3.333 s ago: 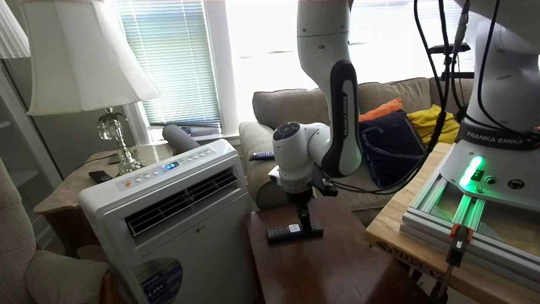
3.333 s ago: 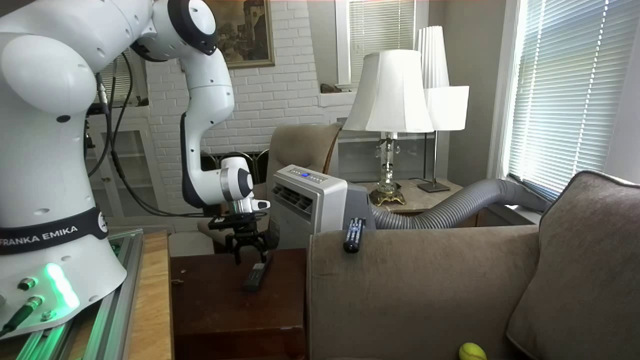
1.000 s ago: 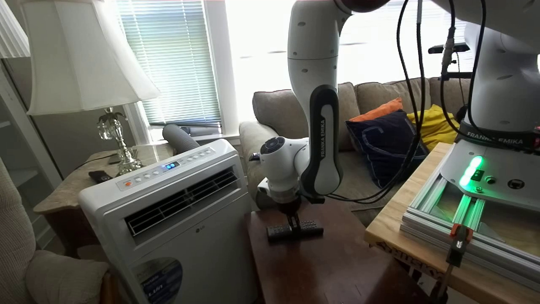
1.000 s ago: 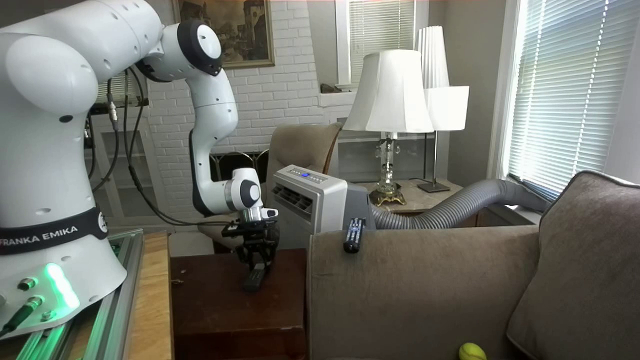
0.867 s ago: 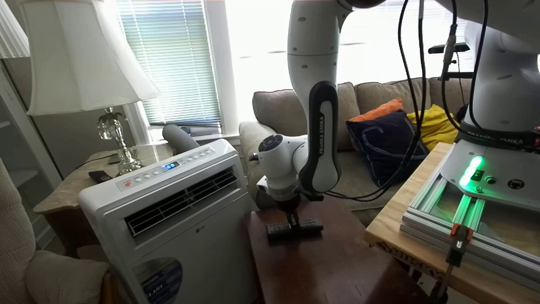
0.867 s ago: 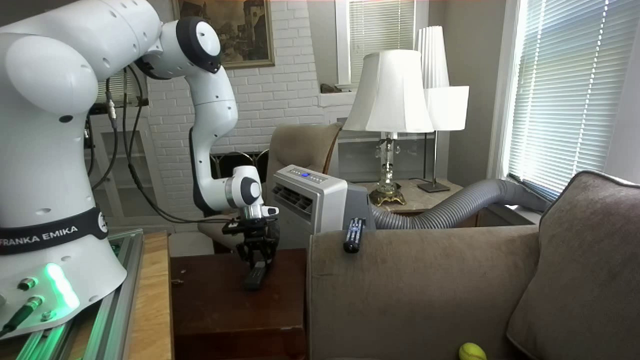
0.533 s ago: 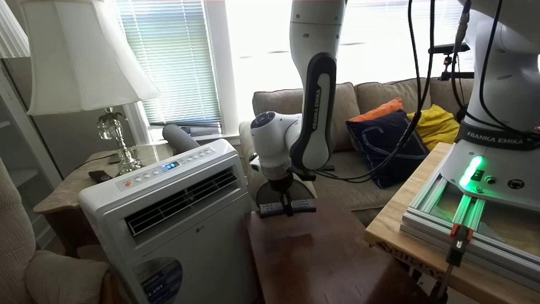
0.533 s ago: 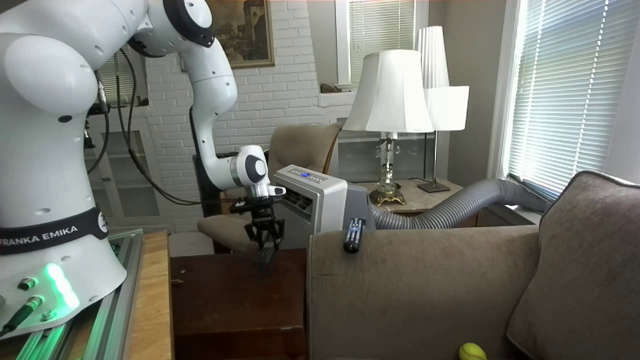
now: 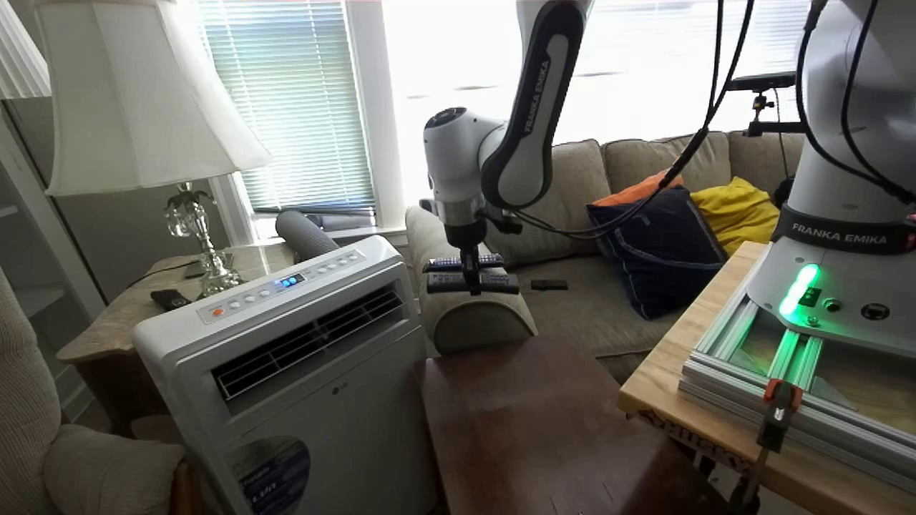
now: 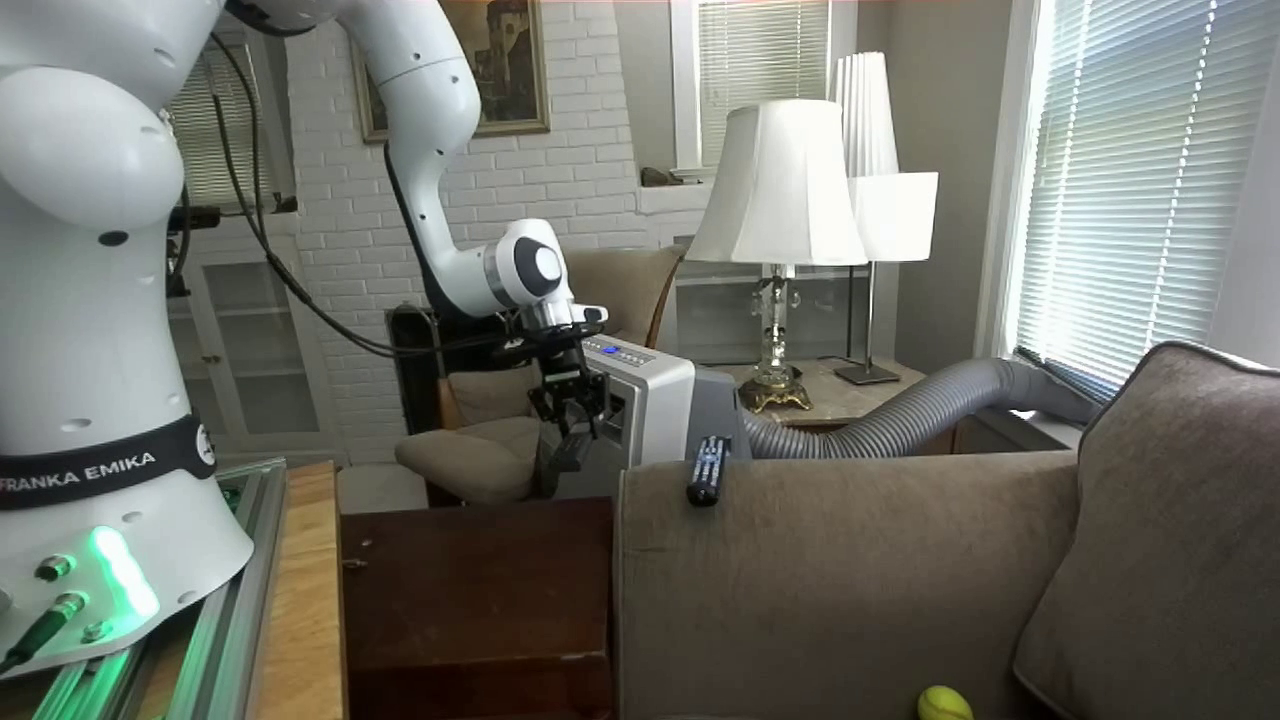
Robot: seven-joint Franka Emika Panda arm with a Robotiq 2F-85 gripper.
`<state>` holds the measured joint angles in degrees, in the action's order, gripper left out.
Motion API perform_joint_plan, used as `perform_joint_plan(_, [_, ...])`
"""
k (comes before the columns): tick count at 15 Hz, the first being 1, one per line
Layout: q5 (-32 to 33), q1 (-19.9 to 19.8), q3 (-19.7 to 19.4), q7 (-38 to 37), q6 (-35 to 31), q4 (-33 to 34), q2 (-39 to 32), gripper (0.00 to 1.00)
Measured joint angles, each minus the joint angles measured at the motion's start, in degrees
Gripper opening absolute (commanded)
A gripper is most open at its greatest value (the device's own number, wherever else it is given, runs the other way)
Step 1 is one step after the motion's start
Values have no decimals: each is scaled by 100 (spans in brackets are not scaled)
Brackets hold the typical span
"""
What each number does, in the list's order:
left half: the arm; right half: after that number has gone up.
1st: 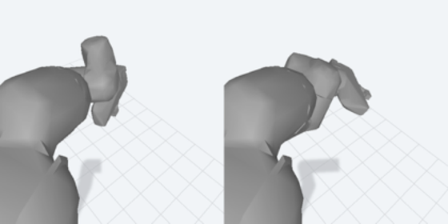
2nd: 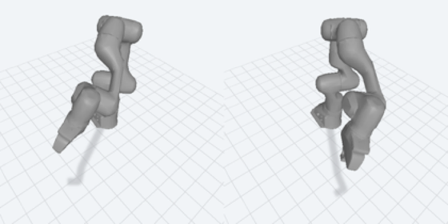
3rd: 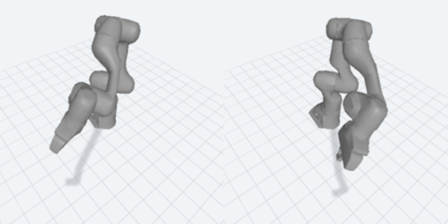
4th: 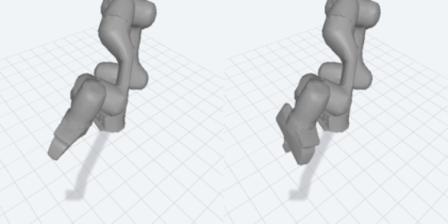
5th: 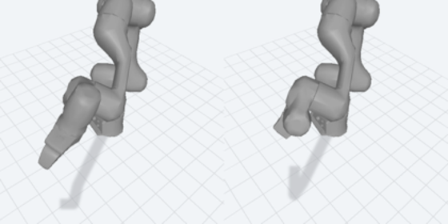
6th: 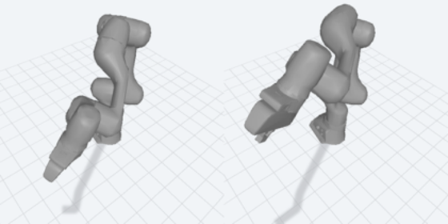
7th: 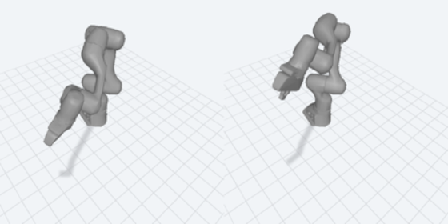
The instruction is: Pick up the remote control from the table and place it on the left armrest of the sofa.
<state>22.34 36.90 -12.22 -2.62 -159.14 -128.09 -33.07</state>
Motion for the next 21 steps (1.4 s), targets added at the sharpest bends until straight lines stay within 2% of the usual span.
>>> perform_joint_plan(4, [306,-353,-136,-96,444,-18,738,28])
perform_joint_plan(5, [344,-498,-114,-108,620,30,894,53])
perform_joint_plan(8, [348,-967,96,-89,1042,195,1191,53])
perform_joint_plan(11, [348,-1016,164,-89,1088,199,1217,53])
perform_joint_plan(12, [348,-1016,181,-90,1091,199,1217,28])
perform_joint_plan(14, [422,-1074,243,-113,1094,224,1204,28])
perform_joint_plan(16, [636,-1299,377,-118,1097,405,1101,28])
perform_joint_plan(21, [716,-1917,450,21,1435,1594,465,28])
